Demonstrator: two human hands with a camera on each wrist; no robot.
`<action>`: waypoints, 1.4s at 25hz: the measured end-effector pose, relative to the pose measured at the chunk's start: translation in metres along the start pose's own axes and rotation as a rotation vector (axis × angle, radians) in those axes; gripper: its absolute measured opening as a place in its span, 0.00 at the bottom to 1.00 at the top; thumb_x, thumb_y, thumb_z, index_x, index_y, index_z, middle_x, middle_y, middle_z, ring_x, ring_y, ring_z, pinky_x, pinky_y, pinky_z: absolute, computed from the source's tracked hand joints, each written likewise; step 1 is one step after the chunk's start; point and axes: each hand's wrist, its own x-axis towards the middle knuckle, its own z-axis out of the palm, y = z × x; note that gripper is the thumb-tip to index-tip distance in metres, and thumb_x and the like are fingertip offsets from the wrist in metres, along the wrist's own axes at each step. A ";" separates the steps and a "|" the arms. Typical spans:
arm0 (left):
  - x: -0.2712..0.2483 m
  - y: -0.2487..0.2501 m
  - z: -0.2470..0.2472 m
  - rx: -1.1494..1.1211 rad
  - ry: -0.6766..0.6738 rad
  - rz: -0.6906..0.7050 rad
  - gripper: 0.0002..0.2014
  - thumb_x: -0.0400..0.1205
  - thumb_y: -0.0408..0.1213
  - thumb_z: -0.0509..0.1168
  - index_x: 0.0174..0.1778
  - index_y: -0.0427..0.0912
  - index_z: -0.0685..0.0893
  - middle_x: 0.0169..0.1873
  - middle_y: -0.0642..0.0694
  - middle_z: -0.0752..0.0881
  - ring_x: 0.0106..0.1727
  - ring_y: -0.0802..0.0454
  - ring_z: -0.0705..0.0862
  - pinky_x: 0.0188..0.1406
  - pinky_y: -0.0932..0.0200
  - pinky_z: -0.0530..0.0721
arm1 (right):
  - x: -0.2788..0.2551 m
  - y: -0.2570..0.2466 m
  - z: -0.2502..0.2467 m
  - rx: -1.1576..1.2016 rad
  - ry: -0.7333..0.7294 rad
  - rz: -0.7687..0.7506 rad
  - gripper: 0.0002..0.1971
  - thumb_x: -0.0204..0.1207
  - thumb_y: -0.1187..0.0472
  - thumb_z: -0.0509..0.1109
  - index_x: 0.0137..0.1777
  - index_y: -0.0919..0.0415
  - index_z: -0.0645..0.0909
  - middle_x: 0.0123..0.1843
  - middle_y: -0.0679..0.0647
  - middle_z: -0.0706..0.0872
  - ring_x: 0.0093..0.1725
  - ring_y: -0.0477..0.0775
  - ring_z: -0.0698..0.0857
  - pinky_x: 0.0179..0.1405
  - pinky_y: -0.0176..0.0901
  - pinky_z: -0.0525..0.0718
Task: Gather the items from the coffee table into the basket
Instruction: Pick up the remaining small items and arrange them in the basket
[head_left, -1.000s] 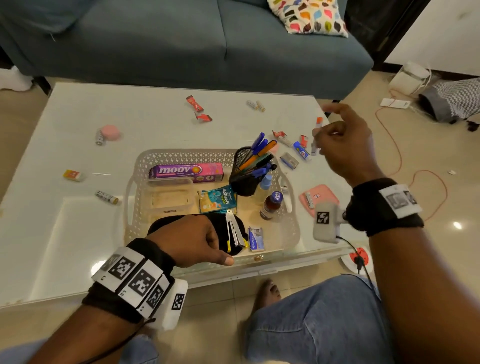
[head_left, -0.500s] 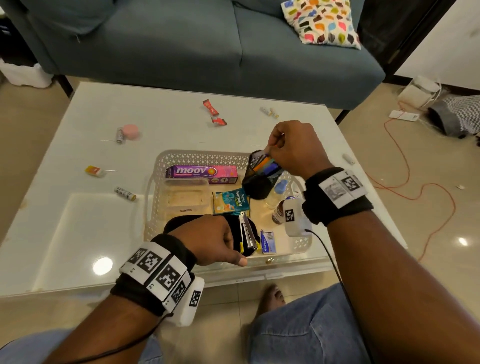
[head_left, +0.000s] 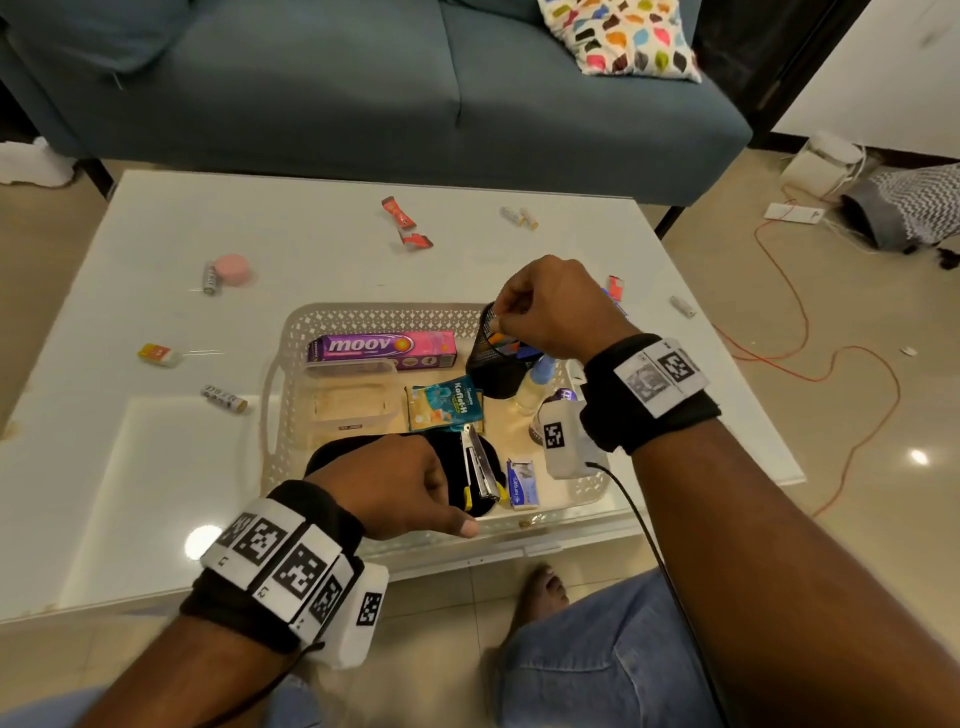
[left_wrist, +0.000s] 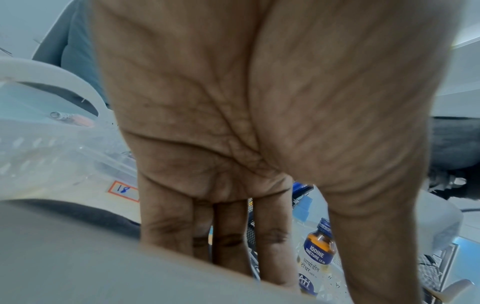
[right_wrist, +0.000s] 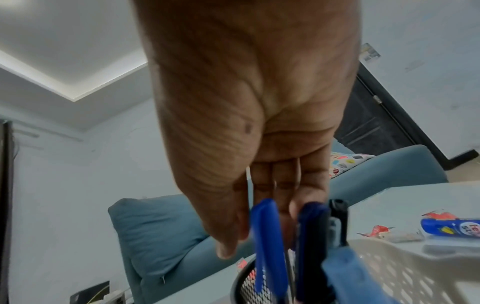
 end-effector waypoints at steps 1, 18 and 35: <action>0.001 -0.001 0.000 0.002 -0.001 0.000 0.21 0.73 0.63 0.76 0.37 0.46 0.93 0.37 0.52 0.93 0.37 0.62 0.86 0.31 0.69 0.72 | -0.003 0.006 -0.005 0.069 0.052 -0.005 0.06 0.77 0.59 0.78 0.49 0.60 0.93 0.44 0.50 0.93 0.42 0.45 0.89 0.42 0.30 0.86; 0.006 -0.009 0.004 -0.044 -0.017 0.018 0.22 0.71 0.66 0.76 0.35 0.48 0.93 0.35 0.54 0.92 0.41 0.60 0.89 0.38 0.66 0.82 | 0.047 0.198 0.019 -0.264 -0.046 0.562 0.25 0.83 0.45 0.72 0.69 0.64 0.86 0.70 0.62 0.86 0.67 0.66 0.84 0.66 0.52 0.84; 0.002 -0.002 0.001 -0.027 -0.023 0.021 0.21 0.72 0.62 0.76 0.37 0.45 0.93 0.38 0.48 0.93 0.35 0.59 0.87 0.33 0.67 0.77 | -0.093 0.064 -0.040 0.193 0.097 0.553 0.13 0.72 0.46 0.82 0.42 0.56 0.91 0.34 0.50 0.88 0.35 0.47 0.85 0.34 0.40 0.76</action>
